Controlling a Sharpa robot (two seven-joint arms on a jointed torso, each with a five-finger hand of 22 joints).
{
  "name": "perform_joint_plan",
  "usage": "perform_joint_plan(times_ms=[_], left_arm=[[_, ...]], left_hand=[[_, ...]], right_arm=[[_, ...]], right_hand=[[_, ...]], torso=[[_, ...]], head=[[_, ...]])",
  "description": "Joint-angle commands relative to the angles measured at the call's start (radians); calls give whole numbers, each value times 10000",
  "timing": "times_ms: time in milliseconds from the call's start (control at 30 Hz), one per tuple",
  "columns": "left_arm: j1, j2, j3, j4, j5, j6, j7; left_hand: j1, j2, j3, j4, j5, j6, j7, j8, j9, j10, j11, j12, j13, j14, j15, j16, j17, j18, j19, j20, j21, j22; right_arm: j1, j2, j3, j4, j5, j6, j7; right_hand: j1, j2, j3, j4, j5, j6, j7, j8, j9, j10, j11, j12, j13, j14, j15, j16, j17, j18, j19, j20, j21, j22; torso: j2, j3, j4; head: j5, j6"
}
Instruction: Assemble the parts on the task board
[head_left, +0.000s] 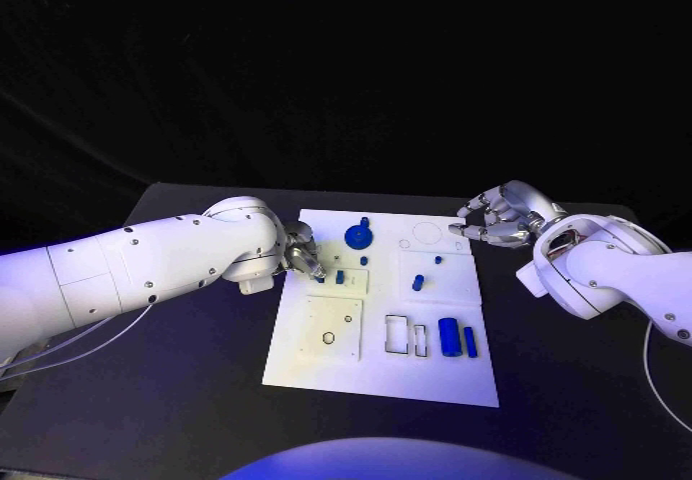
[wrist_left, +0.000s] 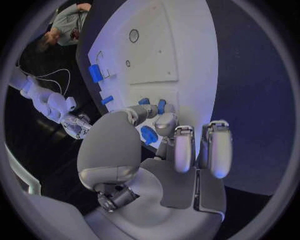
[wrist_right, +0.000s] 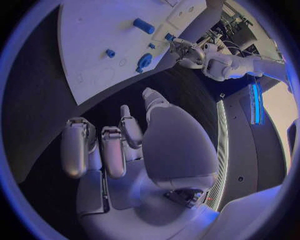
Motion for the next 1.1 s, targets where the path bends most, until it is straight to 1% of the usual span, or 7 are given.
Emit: perform_joint_plan(times_ms=[33,300,433,533,667,833,1100], left_arm=[[-14,48,-6,17,-9,214,-40],[-14,89,-6,-54,-7,318,-92],[-14,123,-6,-95,-1,401,-128],[-15,152,-7,-134,1,431,-147],[-15,186,-8,-181,2,443,-166],[-15,221,-8,-224,3,454,-192],[-15,243,-8,-282,2,453,-224]], left_hand=[[-52,77,1237,-1330,67,308,-249,89,242,72,30,52,-6,1057,-74,36,2635,-143,681,-61,-5,2335],[-233,20,1160,-1324,127,367,-267,153,233,98,28,42,-40,1057,-85,36,2635,-144,682,-70,-5,2338],[-528,-70,915,-1205,8,427,-334,203,196,137,-6,28,-89,1057,-122,36,2635,-145,685,-97,-5,2344],[-708,-124,682,-1069,-232,451,-404,194,130,145,-53,23,-112,1057,-161,36,2635,-142,677,-129,-21,2339],[-843,-159,491,-921,-348,493,-436,181,68,143,-79,29,-120,1057,-188,36,2635,-145,685,-157,-15,2347],[-956,-180,286,-739,-644,581,-470,174,-16,149,-104,48,-122,1057,-219,36,2635,-144,685,-187,-19,2349],[-1053,-233,123,-585,-818,633,-478,162,-80,148,-111,57,-129,1057,-235,36,2635,-146,689,-207,-19,2353]], right_arm=[[-7,0,0,11,-59,77,54],[-8,-5,0,10,-59,73,59],[-8,-7,0,7,-58,71,61],[-8,-6,0,6,-58,70,64],[-9,-7,0,4,-57,68,67],[-9,-3,0,-1,-52,67,71],[-10,-6,0,-5,-47,54,75]], right_hand=[[-46,9,44,-3,59,-28,-44,55,12,-53,9,-32,-17,763,-94,-35,1450,135,-51,7,-31,1181],[-69,5,67,2,72,-27,-45,65,22,-57,7,-44,-34,763,-96,-40,1443,139,-56,4,-52,1172],[-183,1,54,16,-75,-34,-46,77,35,-54,9,-50,-49,764,-96,-43,1444,137,-48,3,-56,1177],[-210,-1,50,16,-121,-38,-45,80,38,-53,8,-51,-51,761,-96,-48,1432,139,-52,2,-67,1172],[-241,-1,45,15,-179,-41,-47,85,44,-50,9,-49,-53,763,-96,-46,1440,139,-50,2,-71,1172],[-272,1,38,18,-226,-45,-46,88,48,-59,9,-62,-70,759,-96,-55,1420,141,-54,2,-82,1168],[-309,1,26,19,-276,-49,-46,92,52,-63,9,-70,-82,761,-96,-53,1428,144,-57,2,-95,1162]], torso=[[-3,3,4],[1,5,-3],[6,4,4],[1,3,-1],[3,3,-5],[1,6,-6],[-2,4,1]], head=[[1,-14],[3,-33],[1,-34],[1,-38],[-6,-50],[-18,-63],[-23,-81]])
